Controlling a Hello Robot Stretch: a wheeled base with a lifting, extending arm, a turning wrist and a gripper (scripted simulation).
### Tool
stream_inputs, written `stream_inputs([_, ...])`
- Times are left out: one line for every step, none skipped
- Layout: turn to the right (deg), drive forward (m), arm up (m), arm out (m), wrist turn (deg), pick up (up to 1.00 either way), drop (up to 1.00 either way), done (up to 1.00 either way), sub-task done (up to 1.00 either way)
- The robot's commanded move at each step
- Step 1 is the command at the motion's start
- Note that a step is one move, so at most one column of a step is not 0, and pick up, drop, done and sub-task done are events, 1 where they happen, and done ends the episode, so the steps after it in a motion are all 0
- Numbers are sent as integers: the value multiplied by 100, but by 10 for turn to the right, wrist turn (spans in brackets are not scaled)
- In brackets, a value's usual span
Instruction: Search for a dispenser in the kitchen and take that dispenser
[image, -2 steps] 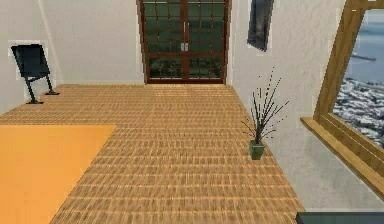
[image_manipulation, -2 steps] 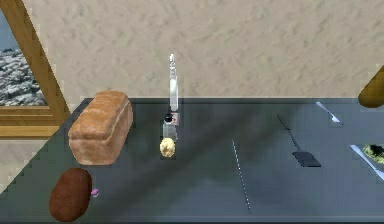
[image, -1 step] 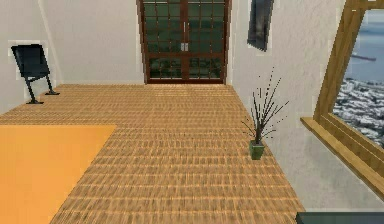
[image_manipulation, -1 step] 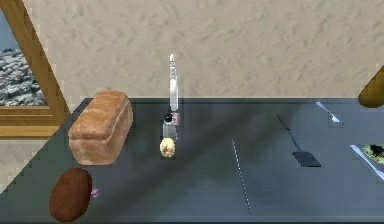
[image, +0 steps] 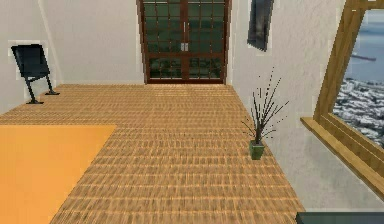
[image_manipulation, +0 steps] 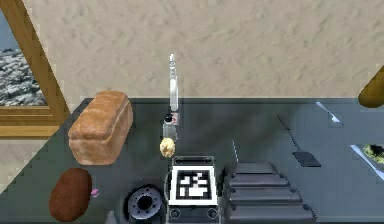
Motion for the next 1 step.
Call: stream_inputs([0, 0, 0, 44, 0, 0, 0, 0, 0])
